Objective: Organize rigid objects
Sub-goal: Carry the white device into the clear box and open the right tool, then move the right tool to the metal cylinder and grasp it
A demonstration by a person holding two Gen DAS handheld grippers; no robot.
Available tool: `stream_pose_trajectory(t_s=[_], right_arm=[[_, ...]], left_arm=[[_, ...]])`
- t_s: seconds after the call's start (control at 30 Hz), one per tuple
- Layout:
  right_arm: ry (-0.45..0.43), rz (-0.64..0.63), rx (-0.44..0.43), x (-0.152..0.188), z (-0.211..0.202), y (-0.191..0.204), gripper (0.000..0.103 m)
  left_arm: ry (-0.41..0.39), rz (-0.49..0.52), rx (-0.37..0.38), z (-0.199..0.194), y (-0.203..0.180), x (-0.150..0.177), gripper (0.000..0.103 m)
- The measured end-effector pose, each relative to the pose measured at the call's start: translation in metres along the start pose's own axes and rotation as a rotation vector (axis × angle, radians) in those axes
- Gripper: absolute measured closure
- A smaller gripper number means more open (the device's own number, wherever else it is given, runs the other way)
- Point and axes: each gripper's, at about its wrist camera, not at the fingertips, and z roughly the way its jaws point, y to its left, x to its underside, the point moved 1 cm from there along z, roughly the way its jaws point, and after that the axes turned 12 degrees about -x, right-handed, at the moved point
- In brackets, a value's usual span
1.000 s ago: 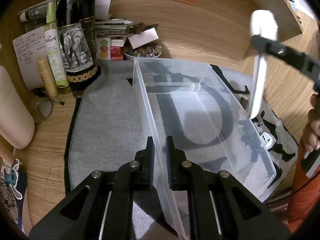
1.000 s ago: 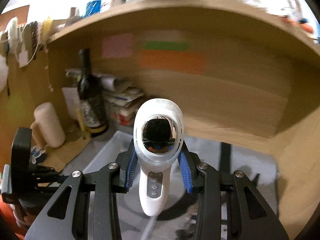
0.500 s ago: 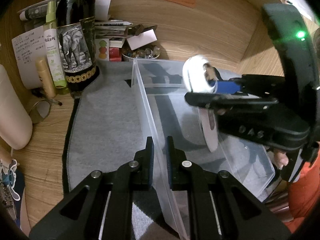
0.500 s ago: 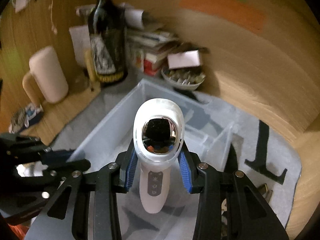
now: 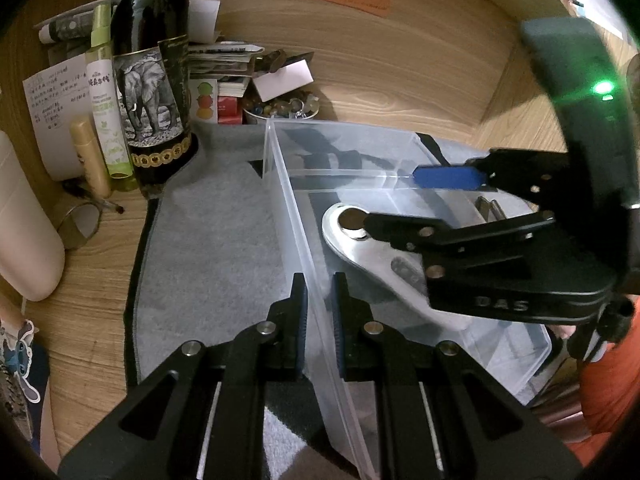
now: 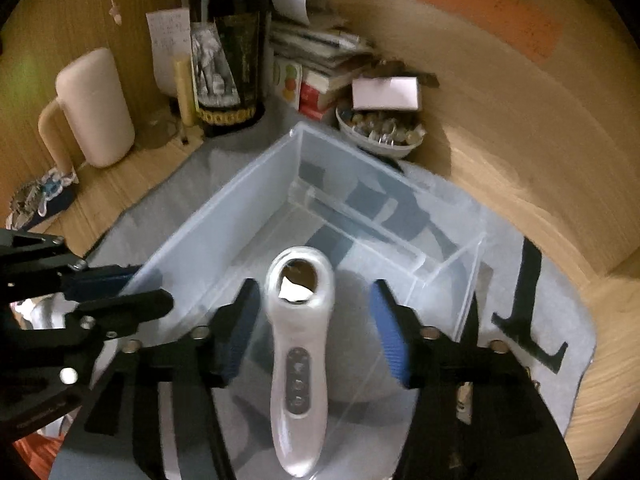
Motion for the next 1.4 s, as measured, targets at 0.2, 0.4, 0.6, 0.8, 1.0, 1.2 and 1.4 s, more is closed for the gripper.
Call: stream_pose_trajectory(t_s=[0.2, 0.4, 0.6, 0.8, 1.0, 1.2, 1.4], right_arm=[[-0.103, -0.006, 0.048, 0.002, -0.029, 0.001, 0.033], [-0.22, 0.046, 0.142, 0.013, -0.069, -0.015, 0.019], [-0.284, 0.181, 0.244, 0.04, -0.108, -0.057, 0.016], [-0.275, 0.307, 0.377, 0.079, -0.131, -0.094, 0.009], [-0.188, 0.406, 0.427, 0.121, -0.116, -0.12, 0.009], [-0.084, 0.505, 0.357, 0.154, -0.085, -0.14, 0.011], [-0.049, 0.606, 0.26, 0.166, -0.071, -0.162, 0.025]], left_arm=[[0.002, -0.002, -0.003, 0.001, 0.0, 0.0, 0.091], [0.004, -0.005, -0.007, 0.001, 0.0, -0.001, 0.091], [0.005, 0.001, -0.013, 0.001, 0.0, -0.001, 0.091], [0.005, -0.002, -0.015, 0.001, 0.0, -0.001, 0.091], [0.005, -0.001, -0.018, 0.001, 0.001, -0.001, 0.091], [0.008, 0.002, -0.024, 0.002, 0.0, -0.001, 0.091], [0.007, -0.003, -0.024, 0.001, 0.001, 0.0, 0.091]])
